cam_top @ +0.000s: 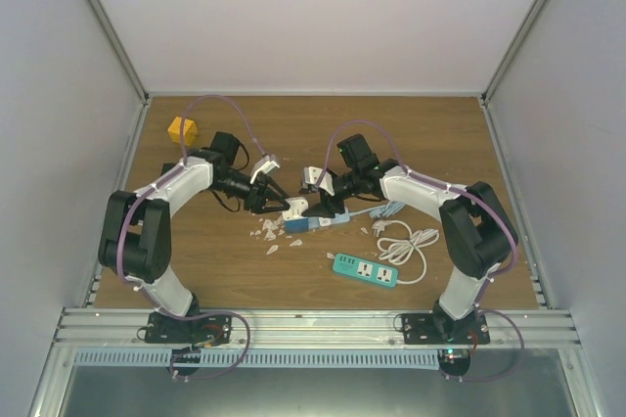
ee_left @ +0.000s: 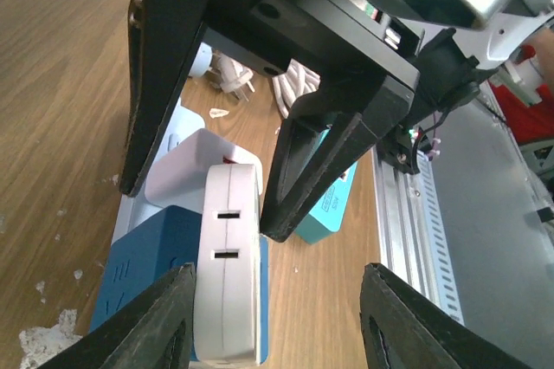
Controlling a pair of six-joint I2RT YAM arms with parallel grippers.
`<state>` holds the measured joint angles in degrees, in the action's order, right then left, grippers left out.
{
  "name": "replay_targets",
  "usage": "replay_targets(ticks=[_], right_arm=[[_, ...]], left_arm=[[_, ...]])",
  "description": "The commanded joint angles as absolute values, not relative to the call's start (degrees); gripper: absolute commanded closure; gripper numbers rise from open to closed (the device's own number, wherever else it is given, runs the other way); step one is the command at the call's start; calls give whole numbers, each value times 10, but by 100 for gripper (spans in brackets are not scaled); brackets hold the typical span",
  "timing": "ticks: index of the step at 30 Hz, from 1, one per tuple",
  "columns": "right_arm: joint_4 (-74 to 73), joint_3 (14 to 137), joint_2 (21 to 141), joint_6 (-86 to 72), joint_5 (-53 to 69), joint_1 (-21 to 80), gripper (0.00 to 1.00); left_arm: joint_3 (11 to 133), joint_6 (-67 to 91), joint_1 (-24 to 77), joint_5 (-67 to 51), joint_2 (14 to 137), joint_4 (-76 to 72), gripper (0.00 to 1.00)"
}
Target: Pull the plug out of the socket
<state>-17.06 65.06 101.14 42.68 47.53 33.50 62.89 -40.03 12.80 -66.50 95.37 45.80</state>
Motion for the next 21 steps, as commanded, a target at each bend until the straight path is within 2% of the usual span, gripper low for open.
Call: replay_targets(ticks=[1, 5, 8, 10, 12, 15, 21], right_arm=[[-157, 659, 996, 424, 496, 342, 43], [-157, 658, 990, 425, 501, 342, 58], [-155, 658, 982, 424, 505, 342, 66], [-155, 657, 979, 424, 506, 343, 67], [-155, 655, 977, 426, 507, 343, 68], [-155, 654, 977, 427, 508, 343, 71], [-152, 648, 972, 434, 512, 344, 74]], left_arm=[[644, -430, 144, -658, 917, 462, 47], [636, -418, 150, -635, 900, 438, 46], [618, -385, 149, -597, 882, 385, 40], [600, -367, 151, -563, 864, 344, 32], [587, -366, 158, -527, 846, 311, 29], [573, -379, 172, -507, 825, 288, 29], [545, -392, 207, -477, 803, 267, 36]])
